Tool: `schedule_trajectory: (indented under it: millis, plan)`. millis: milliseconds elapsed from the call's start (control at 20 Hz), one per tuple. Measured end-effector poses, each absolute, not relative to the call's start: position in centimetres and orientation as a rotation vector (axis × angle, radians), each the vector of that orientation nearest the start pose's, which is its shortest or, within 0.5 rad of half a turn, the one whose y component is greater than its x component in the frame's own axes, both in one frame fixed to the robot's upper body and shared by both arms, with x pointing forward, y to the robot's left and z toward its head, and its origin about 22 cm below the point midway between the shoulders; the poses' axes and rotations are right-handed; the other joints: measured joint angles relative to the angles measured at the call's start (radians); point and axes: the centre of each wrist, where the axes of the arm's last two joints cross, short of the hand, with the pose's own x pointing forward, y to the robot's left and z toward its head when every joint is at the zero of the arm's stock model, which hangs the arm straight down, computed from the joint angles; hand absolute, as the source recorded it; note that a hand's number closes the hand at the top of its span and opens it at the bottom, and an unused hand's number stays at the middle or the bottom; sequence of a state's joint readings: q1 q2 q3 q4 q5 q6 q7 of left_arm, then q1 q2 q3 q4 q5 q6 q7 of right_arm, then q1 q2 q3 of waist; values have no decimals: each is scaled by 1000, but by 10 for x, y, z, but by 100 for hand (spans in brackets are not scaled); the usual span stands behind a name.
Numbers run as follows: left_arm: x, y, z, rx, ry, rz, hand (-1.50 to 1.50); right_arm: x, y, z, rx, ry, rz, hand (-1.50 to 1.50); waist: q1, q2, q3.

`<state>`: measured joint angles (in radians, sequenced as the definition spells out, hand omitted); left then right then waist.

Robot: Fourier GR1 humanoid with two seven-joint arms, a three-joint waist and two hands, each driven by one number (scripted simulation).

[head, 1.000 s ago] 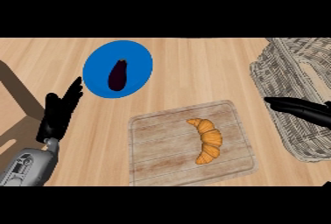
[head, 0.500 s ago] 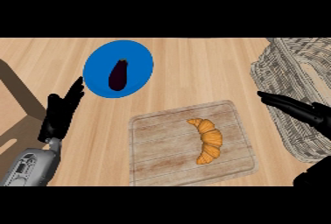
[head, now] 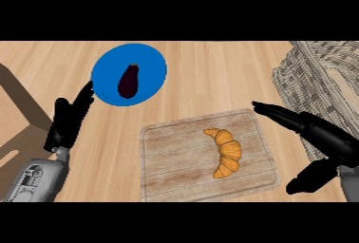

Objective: Pick the croissant from the cutting board and place it in the basket

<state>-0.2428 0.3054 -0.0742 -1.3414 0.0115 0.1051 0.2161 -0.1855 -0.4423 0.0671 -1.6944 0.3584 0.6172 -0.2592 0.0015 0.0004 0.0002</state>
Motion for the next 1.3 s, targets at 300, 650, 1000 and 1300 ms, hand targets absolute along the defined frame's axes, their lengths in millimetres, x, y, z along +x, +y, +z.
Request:
schedule_trajectory:
  millis: [300, 650, 1000, 1300]
  plan:
    - [295, 274, 23, 269, -1355, -212, 0, 280, -263, 85, -22, -1682, 1261, -150, 1, 0, 0]
    - [297, 277, 29, 268, -1355, -206, 0, 287, -242, 70, -19, -1688, 1263, -150, 0, -1, 0]
    - [291, 277, 27, 264, -1356, -211, 0, 288, -219, 57, -2, -1681, 1265, -150, 0, -1, 0]
    - [292, 283, 30, 273, -1359, -212, 0, 290, -213, 51, -1, -1644, 1282, -150, 0, -1, 0]
